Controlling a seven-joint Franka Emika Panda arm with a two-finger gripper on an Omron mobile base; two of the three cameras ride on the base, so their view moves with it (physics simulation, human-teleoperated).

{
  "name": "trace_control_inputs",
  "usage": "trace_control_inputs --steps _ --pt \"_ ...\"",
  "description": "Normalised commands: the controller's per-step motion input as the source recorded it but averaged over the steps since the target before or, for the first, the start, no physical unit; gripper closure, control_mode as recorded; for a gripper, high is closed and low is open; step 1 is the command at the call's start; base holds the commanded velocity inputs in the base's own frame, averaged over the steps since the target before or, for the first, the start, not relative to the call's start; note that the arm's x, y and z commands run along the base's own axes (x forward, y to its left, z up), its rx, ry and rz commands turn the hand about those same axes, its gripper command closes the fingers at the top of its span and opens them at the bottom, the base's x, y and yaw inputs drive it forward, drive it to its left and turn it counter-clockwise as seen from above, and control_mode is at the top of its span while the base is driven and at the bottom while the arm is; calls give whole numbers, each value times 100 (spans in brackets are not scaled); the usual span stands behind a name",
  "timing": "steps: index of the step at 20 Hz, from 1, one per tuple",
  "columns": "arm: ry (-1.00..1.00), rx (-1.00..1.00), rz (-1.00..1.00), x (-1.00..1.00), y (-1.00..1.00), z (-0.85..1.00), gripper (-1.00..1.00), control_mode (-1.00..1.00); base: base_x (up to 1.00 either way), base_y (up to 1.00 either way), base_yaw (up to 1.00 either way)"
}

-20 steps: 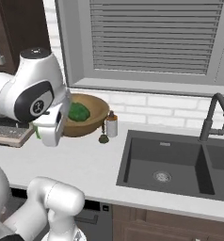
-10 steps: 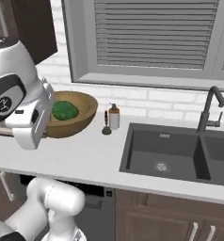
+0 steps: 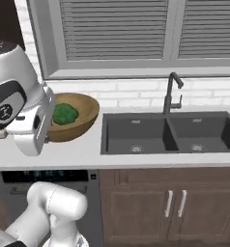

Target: Pick the broccoli from the sink and place it in the bowl. Then pick the bowl and place it in the microwave. Then close the microwave door and press the start button.

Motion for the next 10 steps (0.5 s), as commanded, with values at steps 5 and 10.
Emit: trace_control_inputs --steps 5,10 --pt "0 0 0 0 0 0 100 100 0 0 -98" --pt "0 0 0 0 0 0 100 100 0 0 -100"
